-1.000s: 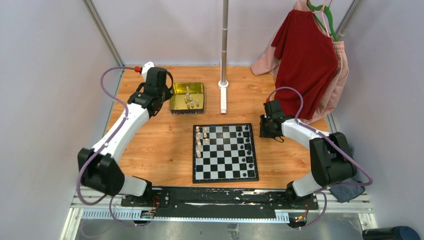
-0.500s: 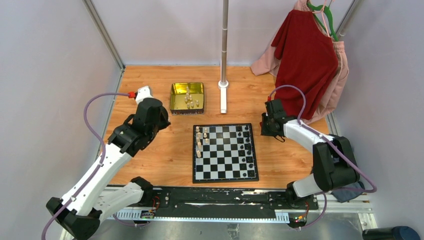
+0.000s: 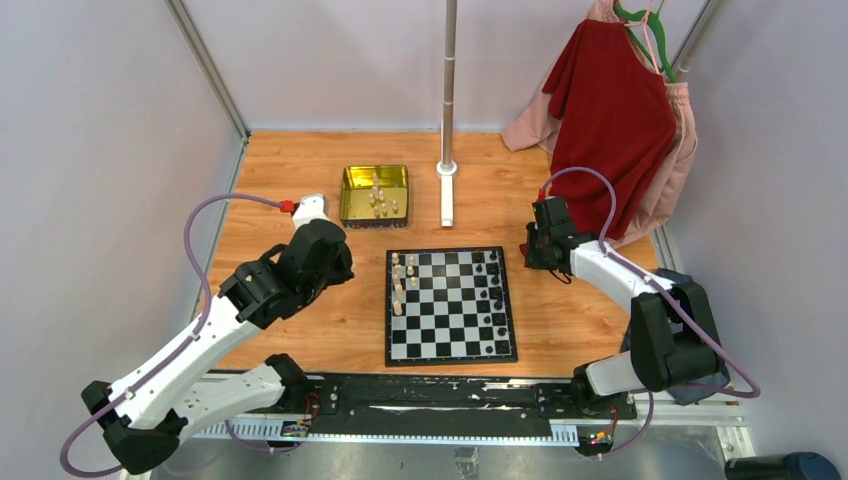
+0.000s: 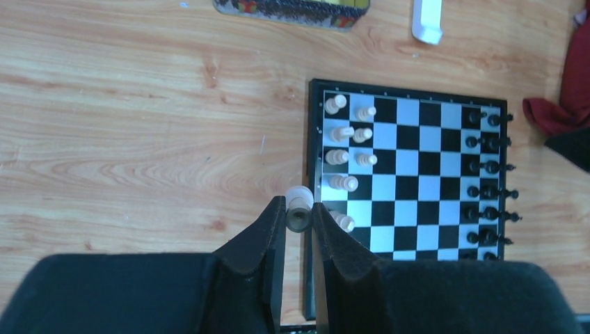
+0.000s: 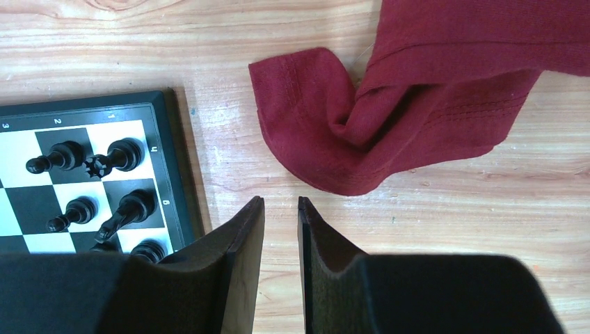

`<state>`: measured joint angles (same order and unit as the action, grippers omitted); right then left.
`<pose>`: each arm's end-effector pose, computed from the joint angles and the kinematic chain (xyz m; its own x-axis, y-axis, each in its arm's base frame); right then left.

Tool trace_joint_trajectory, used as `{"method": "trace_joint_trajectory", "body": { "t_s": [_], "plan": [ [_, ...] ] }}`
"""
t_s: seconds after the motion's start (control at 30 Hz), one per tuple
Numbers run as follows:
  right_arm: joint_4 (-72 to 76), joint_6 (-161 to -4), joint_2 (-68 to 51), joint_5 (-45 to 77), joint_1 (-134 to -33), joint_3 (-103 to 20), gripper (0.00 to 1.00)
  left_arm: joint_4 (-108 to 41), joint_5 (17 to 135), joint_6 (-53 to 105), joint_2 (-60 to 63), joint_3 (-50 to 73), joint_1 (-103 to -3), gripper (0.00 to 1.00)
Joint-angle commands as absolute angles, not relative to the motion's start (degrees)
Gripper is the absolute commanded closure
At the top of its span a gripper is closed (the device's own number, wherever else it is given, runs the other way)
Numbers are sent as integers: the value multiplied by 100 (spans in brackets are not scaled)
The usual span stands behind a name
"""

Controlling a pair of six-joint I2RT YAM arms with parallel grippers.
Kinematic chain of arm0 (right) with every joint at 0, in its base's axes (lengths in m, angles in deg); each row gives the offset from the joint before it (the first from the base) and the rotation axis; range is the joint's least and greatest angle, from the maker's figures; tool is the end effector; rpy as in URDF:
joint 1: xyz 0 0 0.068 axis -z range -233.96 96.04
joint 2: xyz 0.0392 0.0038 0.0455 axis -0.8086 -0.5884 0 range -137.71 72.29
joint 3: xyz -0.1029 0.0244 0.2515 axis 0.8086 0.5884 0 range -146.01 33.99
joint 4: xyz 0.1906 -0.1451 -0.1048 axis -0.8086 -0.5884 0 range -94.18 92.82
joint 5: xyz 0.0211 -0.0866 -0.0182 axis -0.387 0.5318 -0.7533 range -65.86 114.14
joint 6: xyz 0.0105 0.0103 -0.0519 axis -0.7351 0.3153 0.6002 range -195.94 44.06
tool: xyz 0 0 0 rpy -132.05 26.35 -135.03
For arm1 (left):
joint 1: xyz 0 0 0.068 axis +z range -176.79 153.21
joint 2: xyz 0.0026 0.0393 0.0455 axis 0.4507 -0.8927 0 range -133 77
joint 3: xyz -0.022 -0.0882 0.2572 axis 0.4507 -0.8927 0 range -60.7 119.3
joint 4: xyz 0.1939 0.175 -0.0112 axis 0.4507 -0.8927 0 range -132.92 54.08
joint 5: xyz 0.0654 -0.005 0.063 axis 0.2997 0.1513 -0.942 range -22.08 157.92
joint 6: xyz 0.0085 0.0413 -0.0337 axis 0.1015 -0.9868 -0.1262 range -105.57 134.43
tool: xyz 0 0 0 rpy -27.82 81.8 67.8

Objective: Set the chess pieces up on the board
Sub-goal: Place the chess piece on the chessboard.

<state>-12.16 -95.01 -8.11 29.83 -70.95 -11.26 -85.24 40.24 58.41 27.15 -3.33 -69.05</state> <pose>0.2699 0.0787 0.1977 -0.7688 0.1049 -0.6308 0.0224 0.9903 0.1374 0.1322 -0.0977 0.3364 -0.5907 -0.2943 -0.7513 -0.0983 0.9504 -0.2950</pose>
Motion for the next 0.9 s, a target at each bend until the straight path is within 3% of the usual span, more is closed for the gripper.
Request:
{"method": "trace_joint_trajectory", "body": {
  "t_s": [0.0,0.33,0.87],
  "plan": [
    [-1315,-9408,-672,3180,-7030,-1126,71,-8689,3742,5980,2598,-452,-7374,99],
    [-1387,-9372,-608,3214,-7032,-1127,71,-8680,3161,6344,1934,-467,-8640,99],
    [-1454,-9375,-479,3172,-7031,-1059,71,-8663,2934,6684,1553,-581,-9275,100]
  ]
}}
